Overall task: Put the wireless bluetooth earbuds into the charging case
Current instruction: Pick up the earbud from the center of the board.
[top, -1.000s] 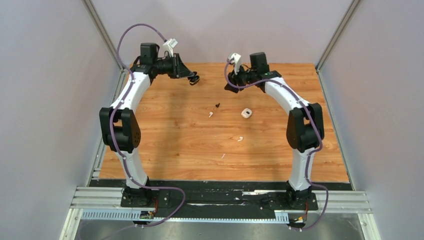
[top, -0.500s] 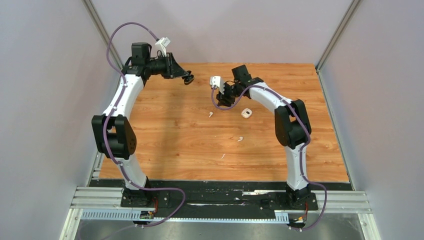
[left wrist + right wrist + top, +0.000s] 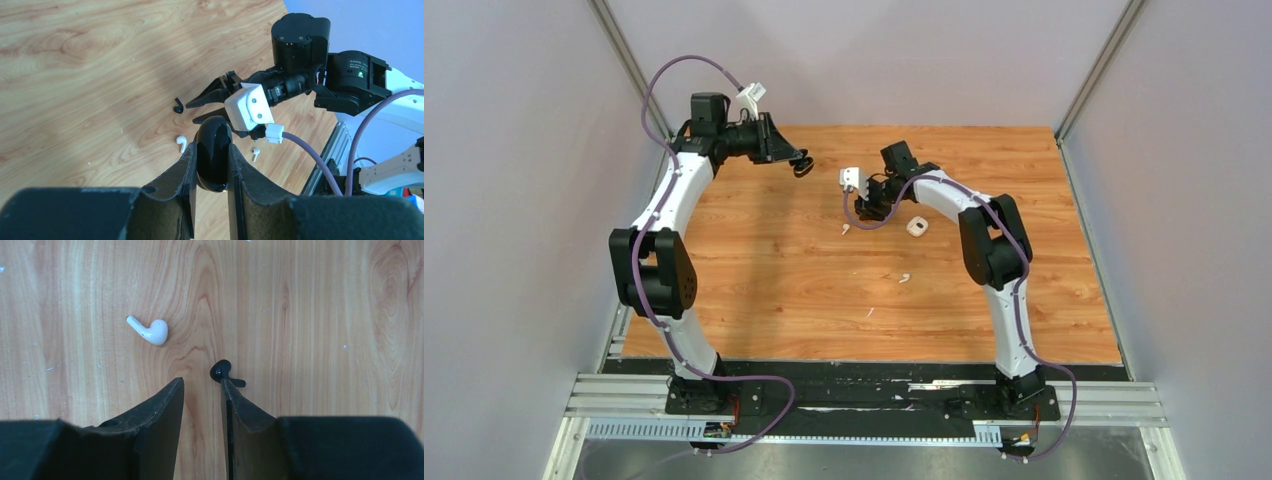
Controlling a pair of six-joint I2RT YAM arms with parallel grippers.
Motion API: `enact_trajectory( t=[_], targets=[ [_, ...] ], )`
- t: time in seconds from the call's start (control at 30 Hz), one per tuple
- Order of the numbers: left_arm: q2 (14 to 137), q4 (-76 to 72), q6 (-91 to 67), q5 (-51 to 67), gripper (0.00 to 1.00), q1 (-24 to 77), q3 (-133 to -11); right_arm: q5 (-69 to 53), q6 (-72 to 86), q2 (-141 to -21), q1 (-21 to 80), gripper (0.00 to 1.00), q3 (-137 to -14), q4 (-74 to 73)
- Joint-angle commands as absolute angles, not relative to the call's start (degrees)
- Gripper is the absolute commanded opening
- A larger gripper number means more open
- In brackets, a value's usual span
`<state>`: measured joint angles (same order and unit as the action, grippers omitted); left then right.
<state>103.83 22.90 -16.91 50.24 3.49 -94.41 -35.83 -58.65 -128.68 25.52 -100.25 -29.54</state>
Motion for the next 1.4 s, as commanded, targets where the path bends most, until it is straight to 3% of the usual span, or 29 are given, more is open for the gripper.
enact_trajectory(
  t=[0.0, 0.63, 1.0, 1.2, 1.37],
  targets=[
    [100.1, 21.0, -18.1, 50.6, 0.0, 3.2, -93.8, -36.8, -60.9, -129.8, 26.2, 0.34, -103.8, -29.1],
    [100.0, 21.6, -17.5, 50.1, 0.0, 3.3, -93.8, -38.0, -63.7, -135.6, 25.9, 0.31, -108.7, -31.8],
    [101.3, 21.4, -18.2, 50.8, 0.0, 3.4, -94.5, -36.1, -60.5, -142.5, 25.1, 0.26, -118.0, -45.7],
    [101.9, 21.0, -18.7, 51.3, 0.0, 3.4, -94.3, -37.7, -56.8, -142.4, 24.6, 0.13, -119.8, -48.2],
    [102.9, 21.0, -18.1, 51.5, 0.0, 3.9, -94.3, -47.8, -48.2, -136.7, 23.3, 0.04, -123.4, -48.8]
  ],
)
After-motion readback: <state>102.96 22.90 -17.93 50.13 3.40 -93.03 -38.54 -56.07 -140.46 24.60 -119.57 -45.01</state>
